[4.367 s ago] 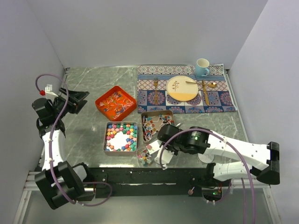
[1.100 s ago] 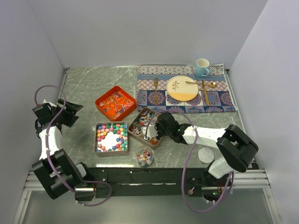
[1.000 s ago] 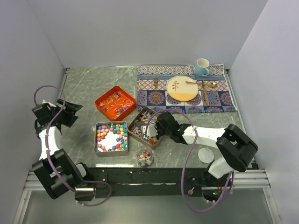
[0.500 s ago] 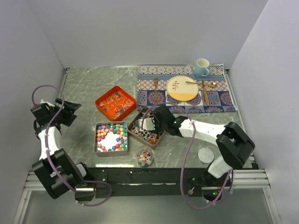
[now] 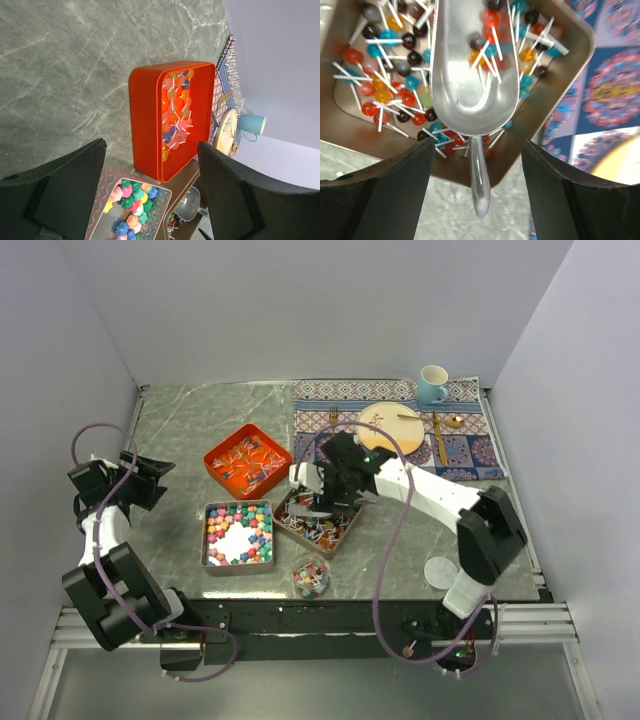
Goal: Pack the candies
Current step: Scoop the fake candies from the storage box.
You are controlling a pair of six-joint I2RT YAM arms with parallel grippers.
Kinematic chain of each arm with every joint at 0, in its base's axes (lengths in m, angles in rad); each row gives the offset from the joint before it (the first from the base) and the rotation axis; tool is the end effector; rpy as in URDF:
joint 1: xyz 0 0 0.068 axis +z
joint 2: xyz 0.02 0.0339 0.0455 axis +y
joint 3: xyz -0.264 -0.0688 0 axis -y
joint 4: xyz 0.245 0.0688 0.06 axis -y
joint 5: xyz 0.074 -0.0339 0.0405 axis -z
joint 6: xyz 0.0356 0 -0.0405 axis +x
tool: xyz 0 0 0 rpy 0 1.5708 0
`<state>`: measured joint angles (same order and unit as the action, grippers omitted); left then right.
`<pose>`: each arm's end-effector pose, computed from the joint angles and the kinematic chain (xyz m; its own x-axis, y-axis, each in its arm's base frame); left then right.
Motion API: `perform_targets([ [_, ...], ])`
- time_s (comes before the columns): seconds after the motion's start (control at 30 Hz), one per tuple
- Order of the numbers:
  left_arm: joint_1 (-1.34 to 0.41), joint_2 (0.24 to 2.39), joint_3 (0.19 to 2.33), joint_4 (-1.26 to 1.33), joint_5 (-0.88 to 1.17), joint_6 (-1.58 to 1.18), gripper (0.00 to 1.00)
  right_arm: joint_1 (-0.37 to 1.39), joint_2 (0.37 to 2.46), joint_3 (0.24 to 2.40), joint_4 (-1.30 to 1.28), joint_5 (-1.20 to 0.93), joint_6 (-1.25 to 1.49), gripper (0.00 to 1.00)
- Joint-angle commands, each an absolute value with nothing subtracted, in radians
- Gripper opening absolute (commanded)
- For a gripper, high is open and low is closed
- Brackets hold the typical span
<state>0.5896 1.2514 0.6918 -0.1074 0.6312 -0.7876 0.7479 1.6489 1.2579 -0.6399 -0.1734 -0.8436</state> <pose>0.2255 0.1256 0.2214 -0.3178 -0.9009 -0.2956 -0.4092 0.4116 -0.8144 0.2495 0.2398 0.2452 0.1310 -0.8822 -0.4523 -0.9583 0.0042 -0.2856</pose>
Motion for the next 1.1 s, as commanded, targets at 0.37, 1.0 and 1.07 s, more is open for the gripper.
perform_targets([
  [0.37, 0.592, 1.247, 0.700, -0.043, 0.626, -0.785, 0.80, 0.635, 1.802, 1.355, -0.851, -0.256, -0.966, 0.66],
  [1.0, 0.592, 1.224, 0.686, -0.063, 0.607, -0.764, 0.81, 0.626, 1.907, 1.381, -0.807, -0.215, -0.951, 0.00],
  [1.07, 0.592, 1.220, 0.680, -0.051, 0.614, -0.770, 0.81, 0.624, 1.885, 1.384, -0.810, -0.209, -0.951, 0.00],
])
